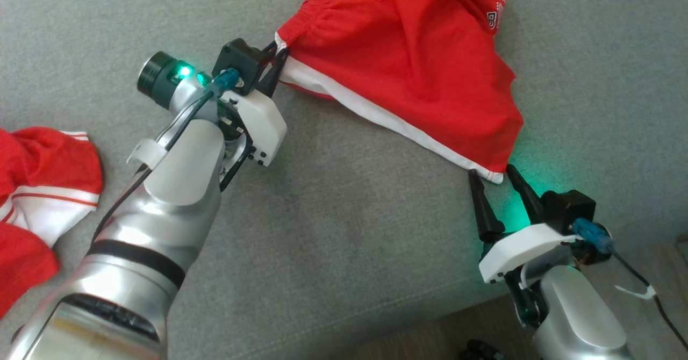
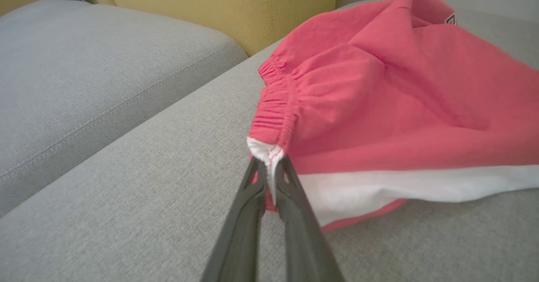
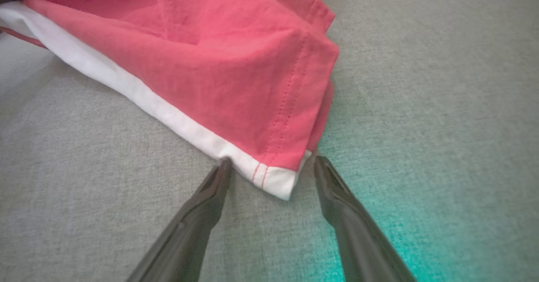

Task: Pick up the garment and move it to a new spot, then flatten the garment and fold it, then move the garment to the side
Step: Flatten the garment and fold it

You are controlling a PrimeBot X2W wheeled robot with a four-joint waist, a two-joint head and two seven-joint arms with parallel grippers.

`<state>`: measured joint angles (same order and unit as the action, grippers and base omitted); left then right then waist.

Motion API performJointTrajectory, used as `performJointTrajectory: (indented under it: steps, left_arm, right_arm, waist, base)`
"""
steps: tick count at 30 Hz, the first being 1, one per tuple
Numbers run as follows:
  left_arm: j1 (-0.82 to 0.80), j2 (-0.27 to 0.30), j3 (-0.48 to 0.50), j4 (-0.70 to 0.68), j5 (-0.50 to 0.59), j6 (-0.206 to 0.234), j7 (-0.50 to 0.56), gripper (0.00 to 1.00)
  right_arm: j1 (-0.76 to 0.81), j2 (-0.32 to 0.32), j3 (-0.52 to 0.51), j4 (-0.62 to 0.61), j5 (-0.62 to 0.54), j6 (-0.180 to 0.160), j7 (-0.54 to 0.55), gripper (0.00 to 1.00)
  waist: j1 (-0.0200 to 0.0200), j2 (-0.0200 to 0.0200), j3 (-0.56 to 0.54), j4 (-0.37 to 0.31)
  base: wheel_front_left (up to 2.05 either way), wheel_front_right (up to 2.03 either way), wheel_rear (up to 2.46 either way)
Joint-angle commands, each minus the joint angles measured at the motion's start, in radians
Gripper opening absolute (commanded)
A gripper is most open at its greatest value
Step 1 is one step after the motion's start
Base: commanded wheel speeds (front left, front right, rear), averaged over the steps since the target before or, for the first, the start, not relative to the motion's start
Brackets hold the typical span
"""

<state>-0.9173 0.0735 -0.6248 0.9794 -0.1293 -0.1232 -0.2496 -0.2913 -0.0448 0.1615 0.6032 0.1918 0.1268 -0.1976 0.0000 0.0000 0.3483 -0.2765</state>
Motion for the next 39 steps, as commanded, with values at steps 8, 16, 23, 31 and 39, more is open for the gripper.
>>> performJointTrajectory:
  steps: [8,16,23,31,39]
  left_arm:
    - [-0.040,0.030,0.013,-0.032,-0.014,0.008,-0.012,0.00]
    - [-0.021,0.034,0.013,-0.056,-0.029,0.012,-0.012,0.00]
    - [0.002,0.042,0.033,-0.140,-0.063,0.010,-0.012,0.00]
    - [-0.022,0.047,0.077,-0.256,-0.143,0.002,-0.004,0.00]
    - [-0.002,0.051,0.139,-0.443,-0.228,0.023,0.036,0.00]
  right_arm:
    - [-0.033,-0.005,0.050,0.021,0.011,0.004,-0.025,0.00]
    - [-0.039,-0.005,0.020,-0.043,-0.034,0.004,-0.050,0.00]
    - [-0.040,-0.005,-0.025,-0.225,-0.085,0.004,-0.059,0.00]
    - [-0.114,-0.007,-0.081,-0.454,-0.160,0.004,-0.004,0.00]
    - [-0.202,-0.064,-0.093,-0.587,-0.167,0.004,0.108,0.00]
  waist:
    - [0.0000,0.0000,-0.004,0.008]
    - [0.0000,0.0000,-0.031,0.025]
    - [0.0000,0.0000,-0.093,0.062]
    - [0.0000,0.0000,-0.195,0.123]
    - [0.0000,0.0000,-0.282,0.174]
  base:
    - [0.00,0.00,0.00]
    - [0.00,0.00,0.00]
    - [0.00,0.00,0.00]
    - [0.00,0.00,0.00]
    - [0.00,0.00,0.00]
